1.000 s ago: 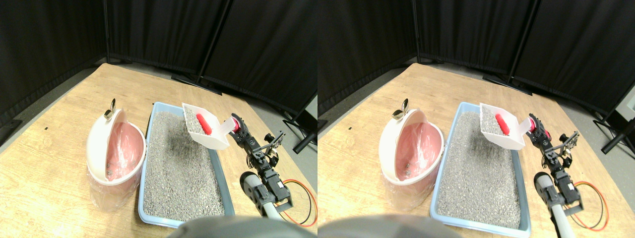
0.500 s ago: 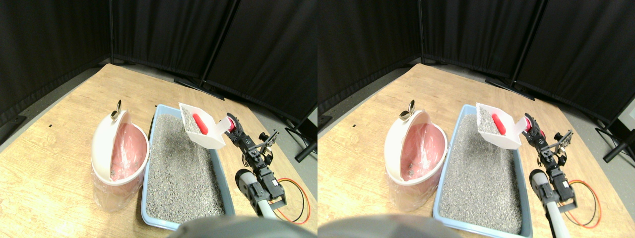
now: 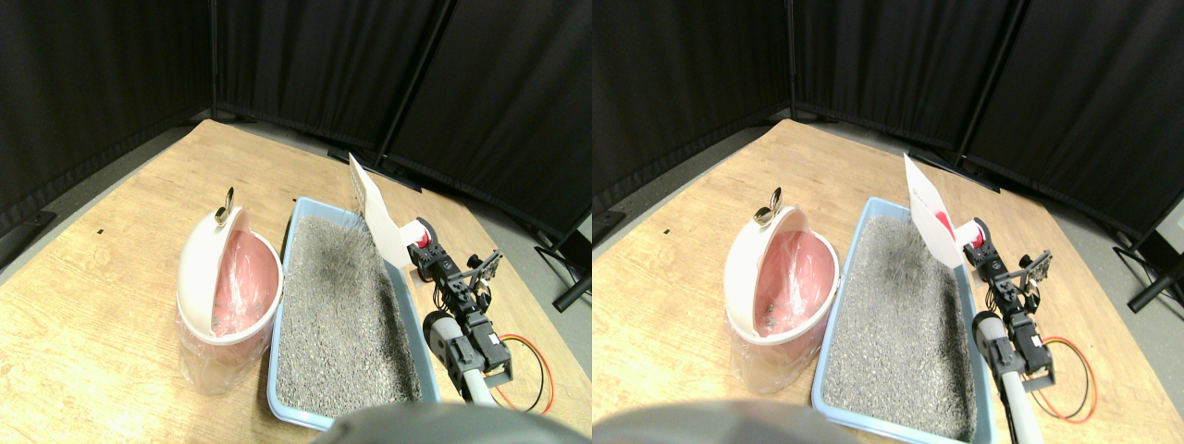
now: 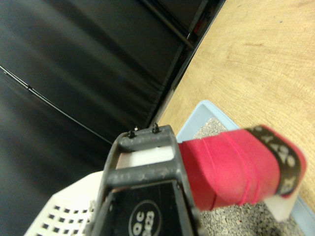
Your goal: Scoop (unimanual)
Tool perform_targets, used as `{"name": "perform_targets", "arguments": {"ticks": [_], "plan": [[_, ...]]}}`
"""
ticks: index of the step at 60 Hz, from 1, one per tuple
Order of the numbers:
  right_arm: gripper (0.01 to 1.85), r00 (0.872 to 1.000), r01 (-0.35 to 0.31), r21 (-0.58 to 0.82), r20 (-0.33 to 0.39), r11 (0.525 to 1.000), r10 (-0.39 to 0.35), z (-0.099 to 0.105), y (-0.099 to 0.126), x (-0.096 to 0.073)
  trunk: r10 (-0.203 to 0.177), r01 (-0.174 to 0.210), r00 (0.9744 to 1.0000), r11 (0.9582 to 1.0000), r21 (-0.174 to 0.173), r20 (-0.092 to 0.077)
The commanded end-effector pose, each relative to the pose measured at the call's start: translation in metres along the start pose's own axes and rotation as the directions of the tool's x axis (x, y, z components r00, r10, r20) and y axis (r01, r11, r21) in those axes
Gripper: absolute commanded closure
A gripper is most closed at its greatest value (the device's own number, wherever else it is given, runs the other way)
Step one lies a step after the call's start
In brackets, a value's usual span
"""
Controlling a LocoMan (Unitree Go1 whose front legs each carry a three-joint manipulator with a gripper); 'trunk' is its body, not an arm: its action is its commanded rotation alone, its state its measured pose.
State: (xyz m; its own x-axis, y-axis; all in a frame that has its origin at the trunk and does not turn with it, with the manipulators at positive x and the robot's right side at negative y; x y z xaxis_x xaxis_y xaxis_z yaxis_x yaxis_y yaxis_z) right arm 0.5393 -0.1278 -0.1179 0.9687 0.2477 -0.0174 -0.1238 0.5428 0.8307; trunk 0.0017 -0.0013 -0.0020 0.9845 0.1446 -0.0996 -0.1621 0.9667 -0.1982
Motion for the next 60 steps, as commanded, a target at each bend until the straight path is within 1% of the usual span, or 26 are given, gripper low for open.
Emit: {"name": "perform_targets", "arguments": {"ticks": [1, 4, 7, 8, 14, 20, 23, 25, 32, 38, 41, 42, 47, 55, 58, 59, 60], "plan": [[1.81, 0.997, -0.070, 0.080, 0.042, 0.994, 0.067, 0.006, 0.012, 0.003, 0.014, -0.014, 0.9999, 0.9998, -0.011, 0.009], [1.81, 0.997, -0.072, 0.123, 0.038, 0.990, 0.068, 0.006, 0.013, 0.003, 0.014, -0.014, 0.9999, 0.9998, -0.011, 0.009], [1.81, 0.996, -0.084, 0.133, 0.021, 0.988, 0.082, 0.006, 0.013, 0.004, 0.014, -0.014, 0.9999, 0.9998, -0.011, 0.009], [1.81, 0.996, -0.084, 0.133, 0.021, 0.988, 0.082, 0.006, 0.013, 0.004, 0.016, -0.016, 0.9999, 0.9998, -0.014, 0.005], [1.81, 0.998, -0.067, 0.163, 0.020, 0.984, 0.065, 0.004, 0.014, 0.002, 0.018, -0.018, 0.9998, 0.9997, -0.016, 0.000], [1.81, 0.998, -0.056, 0.208, 0.011, 0.977, 0.055, 0.002, 0.015, 0.001, 0.021, -0.021, 0.9998, 0.9996, -0.019, 0.000], [1.81, 0.998, -0.059, 0.201, 0.008, 0.978, 0.058, 0.001, 0.016, 0.000, 0.021, -0.021, 0.9998, 0.9996, -0.017, 0.002], [1.81, 0.997, -0.071, 0.165, 0.005, 0.984, 0.072, 0.000, 0.016, 0.000, 0.022, -0.022, 0.9998, 0.9996, -0.018, 0.002], [1.81, 0.997, -0.075, 0.158, 0.003, 0.985, 0.076, 0.000, 0.016, 0.001, 0.021, -0.021, 0.9998, 0.9996, -0.018, 0.003], [1.81, 0.997, -0.080, 0.140, 0.000, 0.987, 0.081, 0.002, 0.017, 0.001, 0.023, -0.023, 0.9997, 0.9996, -0.018, 0.011], [1.81, 0.996, -0.084, 0.138, 0.004, 0.987, 0.085, 0.003, 0.018, 0.001, 0.025, -0.025, 0.9995, 0.9995, -0.018, 0.020], [1.81, 0.996, -0.084, 0.138, 0.004, 0.987, 0.085, 0.003, 0.018, 0.001, 0.025, -0.025, 0.9995, 0.9995, -0.018, 0.020], [1.81, 0.994, -0.105, 0.124, -0.004, 0.987, 0.107, 0.005, 0.019, 0.001, 0.029, -0.029, 0.9990, 0.9994, -0.018, 0.032], [1.81, 0.992, -0.130, 0.020, 0.008, 0.991, 0.129, 0.009, 0.022, 0.001, 0.036, -0.035, 0.9984, 0.9992, -0.021, 0.045], [1.81, 0.989, -0.146, -0.052, 0.018, 0.988, 0.147, 0.012, 0.024, 0.000, 0.039, -0.038, 0.9980, 0.9990, -0.024, 0.050], [1.81, 0.988, -0.148, -0.102, 0.026, 0.984, 0.152, 0.013, 0.025, 0.000, 0.040, -0.039, 0.9979, 0.9989, -0.025, 0.051], [1.81, 0.988, -0.148, -0.102, 0.026, 0.984, 0.152, 0.013, 0.025, 0.000, 0.041, -0.040, 0.9978, 0.9989, -0.027, 0.052]]}}
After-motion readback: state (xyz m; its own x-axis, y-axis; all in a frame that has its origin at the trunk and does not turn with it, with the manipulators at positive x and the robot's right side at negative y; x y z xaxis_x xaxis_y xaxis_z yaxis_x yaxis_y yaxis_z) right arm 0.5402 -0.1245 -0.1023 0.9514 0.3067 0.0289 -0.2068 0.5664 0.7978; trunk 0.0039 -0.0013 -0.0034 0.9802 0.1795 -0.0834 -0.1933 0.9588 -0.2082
